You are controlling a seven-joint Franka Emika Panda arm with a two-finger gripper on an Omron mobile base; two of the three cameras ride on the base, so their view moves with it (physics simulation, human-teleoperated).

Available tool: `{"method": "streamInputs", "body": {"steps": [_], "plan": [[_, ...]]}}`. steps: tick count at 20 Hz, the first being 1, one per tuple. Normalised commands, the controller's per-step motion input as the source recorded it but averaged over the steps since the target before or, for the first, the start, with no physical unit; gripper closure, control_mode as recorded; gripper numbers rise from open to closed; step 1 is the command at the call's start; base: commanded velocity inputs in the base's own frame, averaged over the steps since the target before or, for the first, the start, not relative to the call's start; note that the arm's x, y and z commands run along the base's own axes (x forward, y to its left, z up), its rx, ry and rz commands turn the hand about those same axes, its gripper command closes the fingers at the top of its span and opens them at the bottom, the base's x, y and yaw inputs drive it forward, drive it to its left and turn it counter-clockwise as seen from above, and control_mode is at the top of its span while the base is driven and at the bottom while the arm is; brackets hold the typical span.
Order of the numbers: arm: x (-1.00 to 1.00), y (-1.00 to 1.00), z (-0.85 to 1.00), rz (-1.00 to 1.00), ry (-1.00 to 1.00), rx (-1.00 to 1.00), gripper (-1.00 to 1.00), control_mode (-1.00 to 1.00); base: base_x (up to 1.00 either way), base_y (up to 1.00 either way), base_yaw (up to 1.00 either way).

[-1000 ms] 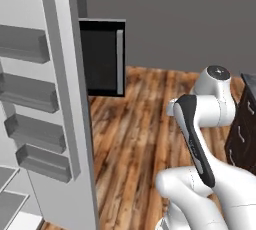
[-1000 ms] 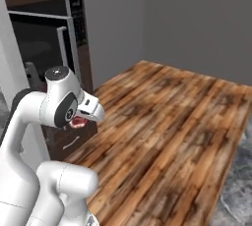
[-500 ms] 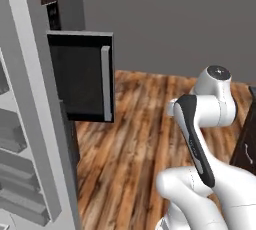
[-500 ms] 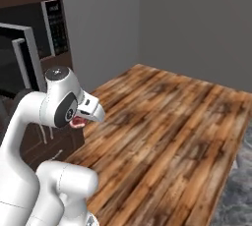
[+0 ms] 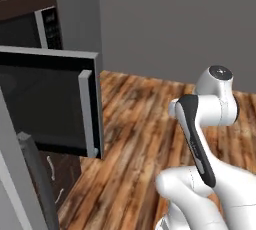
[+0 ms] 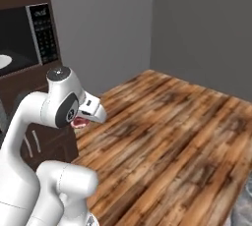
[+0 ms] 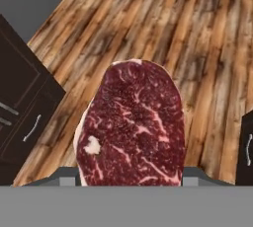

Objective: Transport the steak from the fridge to the microwave and turn on the microwave.

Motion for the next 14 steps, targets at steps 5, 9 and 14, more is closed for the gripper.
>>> {"method": "streamInputs", "body": {"steps": [5,9,14], "plan": [[0.0,0.0,0.0,0.0,0.0,0.0,1.0,1.0,0.67,-0.28,0.37],[0.0,0.0,0.0,0.0,0.0,0.0,1.0,1.0,0.66,-0.24,0.42],[0.0,0.0,0.0,0.0,0.0,0.0,1.0,1.0,0.66,-0.17,0.48]]}}
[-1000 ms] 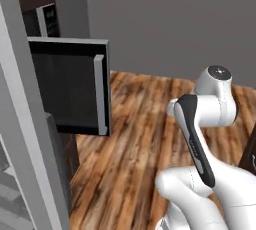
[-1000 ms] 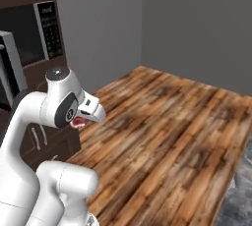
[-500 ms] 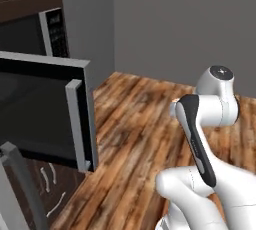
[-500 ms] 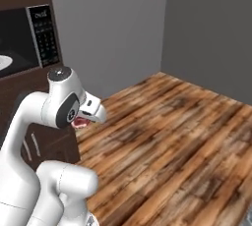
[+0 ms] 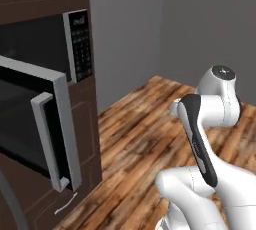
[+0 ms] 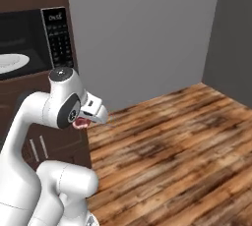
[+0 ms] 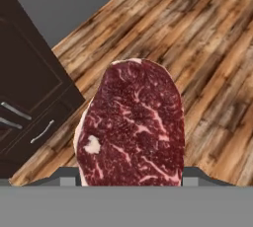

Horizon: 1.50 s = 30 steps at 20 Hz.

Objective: Transport the steak from the fridge to the microwave and turn on the microwave.

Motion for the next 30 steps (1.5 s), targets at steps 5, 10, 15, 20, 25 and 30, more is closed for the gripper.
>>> {"method": "streamInputs", "body": {"steps": [5,10,15,20,25,30], "plan": [[0.0,0.0,0.0,0.0,0.0,0.0,1.0,1.0,0.68,-0.07,0.52],[0.0,0.0,0.0,0.0,0.0,0.0,1.0,1.0,0.66,-0.01,0.57],[0.0,0.0,0.0,0.0,0.0,0.0,1.0,1.0,0.6,-0.01,0.57],[0.0,0.0,0.0,0.0,0.0,0.0,1.0,1.0,0.38,-0.01,0.45],[0.0,0.0,0.0,0.0,0.0,0.0,1.0,1.0,0.29,-0.13,0.1],[0.0,0.0,0.0,0.0,0.0,0.0,1.0,1.0,0.2,0.0,0.0]]}}
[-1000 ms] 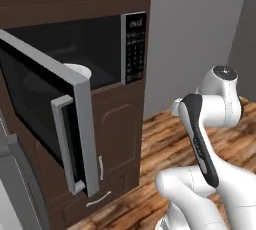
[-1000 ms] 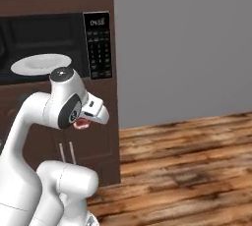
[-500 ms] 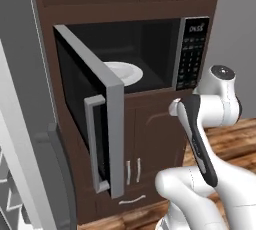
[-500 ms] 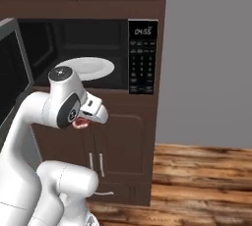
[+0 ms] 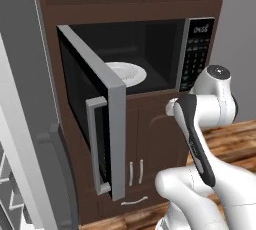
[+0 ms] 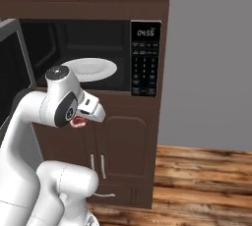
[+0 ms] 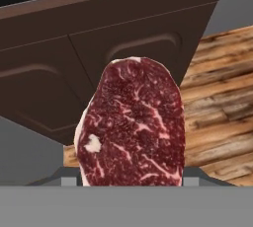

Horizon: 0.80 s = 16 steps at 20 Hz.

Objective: Transport the steak from the fridge to the microwave and turn on the microwave.

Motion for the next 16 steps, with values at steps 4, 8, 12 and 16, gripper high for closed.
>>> {"method": "streamInputs", "body": {"steps": [4,8,12,16], "plan": [[0.0,0.0,0.0,0.0,0.0,0.0,1.0,1.0,0.23,0.05,-0.03],[0.0,0.0,0.0,0.0,0.0,0.0,1.0,1.0,0.17,0.15,-0.01],[0.0,0.0,0.0,0.0,0.0,0.0,1.0,1.0,0.19,0.09,0.11],[0.0,0.0,0.0,0.0,0.0,0.0,1.0,1.0,0.19,0.08,0.22]]}}
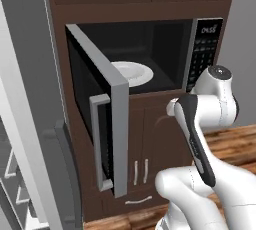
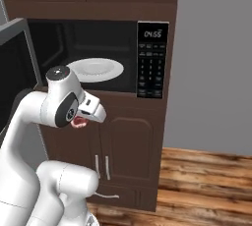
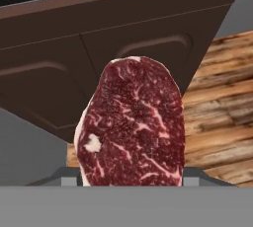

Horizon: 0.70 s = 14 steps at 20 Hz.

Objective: Transport the steak from the fridge to the microwave and turn on the microwave.

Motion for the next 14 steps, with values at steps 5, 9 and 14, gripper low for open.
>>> {"method": "streamInputs", "body": {"steps": [5,9,14], "plan": [[0.0,0.0,0.0,0.0,0.0,0.0,1.0,1.0,0.21,0.07,0.21],[0.0,0.0,0.0,0.0,0.0,0.0,1.0,1.0,0.23,0.18,0.02],[0.0,0.0,0.0,0.0,0.0,0.0,1.0,1.0,0.23,0.22,0.0]]}}
